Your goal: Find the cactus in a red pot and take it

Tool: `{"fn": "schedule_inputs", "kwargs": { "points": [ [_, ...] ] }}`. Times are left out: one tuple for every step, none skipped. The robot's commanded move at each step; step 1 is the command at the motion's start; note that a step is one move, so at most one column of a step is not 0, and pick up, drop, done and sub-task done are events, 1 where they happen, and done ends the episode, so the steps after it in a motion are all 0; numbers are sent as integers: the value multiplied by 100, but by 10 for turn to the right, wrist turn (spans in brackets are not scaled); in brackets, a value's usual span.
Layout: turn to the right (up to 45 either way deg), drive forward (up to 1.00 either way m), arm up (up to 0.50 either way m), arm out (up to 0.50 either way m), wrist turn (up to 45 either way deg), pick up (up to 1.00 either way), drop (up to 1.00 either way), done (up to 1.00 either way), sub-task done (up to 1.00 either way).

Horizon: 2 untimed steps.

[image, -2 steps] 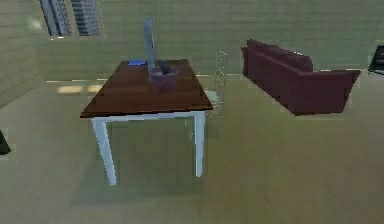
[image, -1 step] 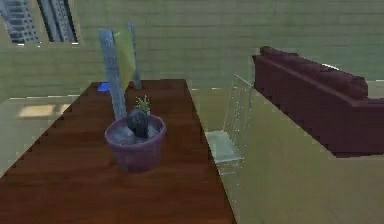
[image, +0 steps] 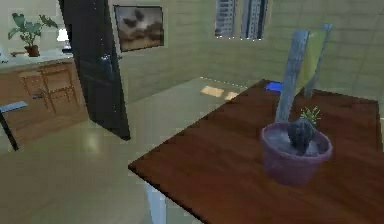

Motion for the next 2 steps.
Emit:
{"fn": "schedule_inputs", "kwargs": {
  "points": [
    [-450,0,0,0,0,0,0,0,0],
    [-150,0,0,0,0,0,0,0,0]
  ]
}}
